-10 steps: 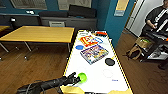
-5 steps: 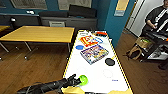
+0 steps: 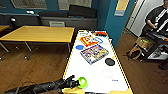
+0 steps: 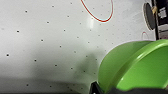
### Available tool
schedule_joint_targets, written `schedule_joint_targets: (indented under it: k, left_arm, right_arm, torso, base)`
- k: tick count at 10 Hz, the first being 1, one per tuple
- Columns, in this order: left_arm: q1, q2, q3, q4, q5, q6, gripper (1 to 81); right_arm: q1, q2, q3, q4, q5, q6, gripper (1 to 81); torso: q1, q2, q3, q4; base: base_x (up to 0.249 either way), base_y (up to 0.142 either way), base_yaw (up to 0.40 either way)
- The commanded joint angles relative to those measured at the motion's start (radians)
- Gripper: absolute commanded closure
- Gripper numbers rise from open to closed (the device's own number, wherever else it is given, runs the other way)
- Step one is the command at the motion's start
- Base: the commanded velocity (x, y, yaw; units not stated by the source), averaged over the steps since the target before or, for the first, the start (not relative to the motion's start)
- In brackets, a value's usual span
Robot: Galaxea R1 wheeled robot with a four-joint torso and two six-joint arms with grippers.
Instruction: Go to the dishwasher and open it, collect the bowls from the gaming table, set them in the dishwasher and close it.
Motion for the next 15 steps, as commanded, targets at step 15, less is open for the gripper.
schedule_joint_targets:
  k: [15]
  left_arm:
    - [0.448,-0.499,0.438,0.453,-0.195,0.003,81.1]
  right_arm:
    - [-0.003,-0.013,-0.037,-0.026,-0.05,-0.008,81.1]
  torso:
    - [-0.002,-0.001,0.172,0.0]
  base:
    - [0.0,0.0,0.0]
